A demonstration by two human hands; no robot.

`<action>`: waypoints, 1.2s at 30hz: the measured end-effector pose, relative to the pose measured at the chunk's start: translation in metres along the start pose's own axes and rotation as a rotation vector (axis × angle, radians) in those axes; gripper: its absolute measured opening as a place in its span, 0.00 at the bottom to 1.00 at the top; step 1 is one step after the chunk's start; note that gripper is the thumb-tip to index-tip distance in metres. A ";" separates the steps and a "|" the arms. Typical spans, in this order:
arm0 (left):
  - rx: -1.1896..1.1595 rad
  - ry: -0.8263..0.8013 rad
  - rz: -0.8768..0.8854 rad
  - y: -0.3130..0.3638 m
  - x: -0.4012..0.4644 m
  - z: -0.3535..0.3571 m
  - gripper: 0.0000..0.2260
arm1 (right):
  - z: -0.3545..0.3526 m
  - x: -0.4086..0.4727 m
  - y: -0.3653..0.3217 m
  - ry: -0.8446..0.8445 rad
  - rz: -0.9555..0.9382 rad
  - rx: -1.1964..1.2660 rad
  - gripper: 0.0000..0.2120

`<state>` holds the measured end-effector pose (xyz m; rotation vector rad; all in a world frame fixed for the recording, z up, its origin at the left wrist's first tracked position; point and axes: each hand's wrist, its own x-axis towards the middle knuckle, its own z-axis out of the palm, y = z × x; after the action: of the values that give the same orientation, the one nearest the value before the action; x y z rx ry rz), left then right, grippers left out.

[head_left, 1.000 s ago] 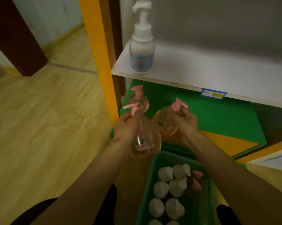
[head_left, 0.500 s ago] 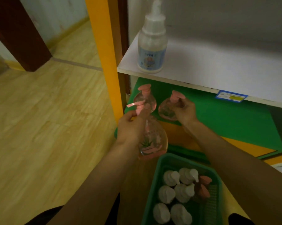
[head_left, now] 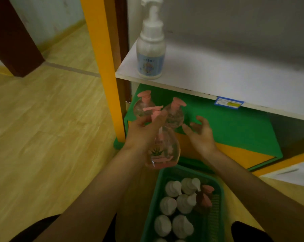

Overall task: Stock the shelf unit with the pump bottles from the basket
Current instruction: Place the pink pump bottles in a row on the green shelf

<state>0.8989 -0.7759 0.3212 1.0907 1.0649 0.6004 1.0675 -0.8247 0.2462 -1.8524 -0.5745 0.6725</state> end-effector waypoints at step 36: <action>0.153 -0.056 -0.176 -0.027 0.002 0.085 0.02 | -0.094 -0.009 0.023 -0.024 0.100 0.220 0.19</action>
<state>0.9743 -0.8195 0.3024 1.1253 1.1580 0.3507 1.1269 -0.9015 0.2548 -1.6769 -0.4074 0.7929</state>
